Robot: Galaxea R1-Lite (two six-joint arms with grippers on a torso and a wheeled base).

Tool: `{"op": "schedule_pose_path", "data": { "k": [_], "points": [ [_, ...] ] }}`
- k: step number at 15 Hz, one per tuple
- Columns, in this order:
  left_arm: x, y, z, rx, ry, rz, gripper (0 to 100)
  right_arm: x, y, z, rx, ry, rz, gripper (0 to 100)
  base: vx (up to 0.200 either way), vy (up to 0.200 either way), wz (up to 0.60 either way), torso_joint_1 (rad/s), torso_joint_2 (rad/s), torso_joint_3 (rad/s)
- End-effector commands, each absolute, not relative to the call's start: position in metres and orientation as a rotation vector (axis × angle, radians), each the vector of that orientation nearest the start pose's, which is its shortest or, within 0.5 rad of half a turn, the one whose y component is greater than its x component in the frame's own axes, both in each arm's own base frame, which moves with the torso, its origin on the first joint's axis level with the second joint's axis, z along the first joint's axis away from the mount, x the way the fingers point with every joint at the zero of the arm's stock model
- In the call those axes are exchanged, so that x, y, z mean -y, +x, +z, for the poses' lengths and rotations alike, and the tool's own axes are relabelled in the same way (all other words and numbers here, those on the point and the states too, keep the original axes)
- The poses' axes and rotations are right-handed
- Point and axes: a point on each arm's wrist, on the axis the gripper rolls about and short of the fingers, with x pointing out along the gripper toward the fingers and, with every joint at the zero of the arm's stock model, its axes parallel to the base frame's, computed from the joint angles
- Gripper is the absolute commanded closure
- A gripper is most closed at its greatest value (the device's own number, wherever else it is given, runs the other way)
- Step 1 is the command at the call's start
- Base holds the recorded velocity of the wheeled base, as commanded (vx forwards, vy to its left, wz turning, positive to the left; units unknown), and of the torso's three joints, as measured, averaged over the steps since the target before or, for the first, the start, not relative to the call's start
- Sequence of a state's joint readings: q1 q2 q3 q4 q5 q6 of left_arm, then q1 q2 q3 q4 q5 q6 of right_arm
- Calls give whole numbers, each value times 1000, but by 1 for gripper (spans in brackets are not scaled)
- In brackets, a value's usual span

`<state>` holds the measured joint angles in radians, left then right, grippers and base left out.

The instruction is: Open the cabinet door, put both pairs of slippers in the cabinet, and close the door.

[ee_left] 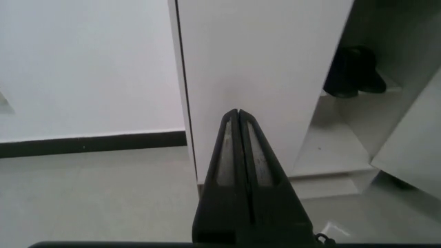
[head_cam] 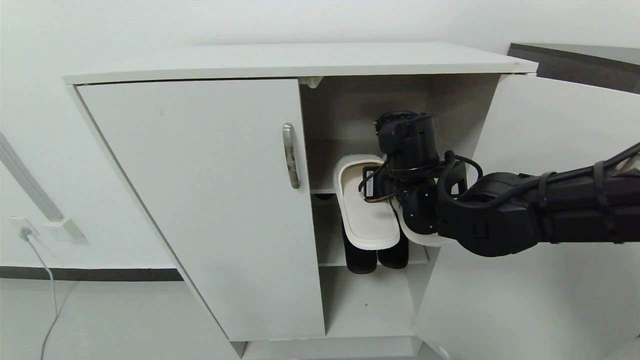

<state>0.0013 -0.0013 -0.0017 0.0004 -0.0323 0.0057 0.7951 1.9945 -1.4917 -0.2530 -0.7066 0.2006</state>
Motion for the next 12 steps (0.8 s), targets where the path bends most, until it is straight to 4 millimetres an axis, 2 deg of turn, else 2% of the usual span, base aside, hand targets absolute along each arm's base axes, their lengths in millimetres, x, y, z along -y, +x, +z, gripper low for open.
{"op": "schedule_pose_path", "data": {
  "k": [1, 5, 10, 12],
  "points": [
    [1, -23, 76, 2, 6, -31, 100, -280, 296, 231, -192, 29, 68, 100, 0, 0, 0, 0, 0, 0],
    [1, -23, 76, 2, 6, -31, 100, -284, 301, 231, -187, 15, 72, 100, 0, 0, 0, 0, 0, 0],
    [1, -23, 76, 2, 6, -31, 100, -287, 334, 228, -179, 10, 25, 100, 0, 0, 0, 0, 0, 0],
    [1, -23, 76, 2, 6, -31, 100, -286, 345, 233, -187, 7, 10, 100, 0, 0, 0, 0, 0, 0]
  ]
}}
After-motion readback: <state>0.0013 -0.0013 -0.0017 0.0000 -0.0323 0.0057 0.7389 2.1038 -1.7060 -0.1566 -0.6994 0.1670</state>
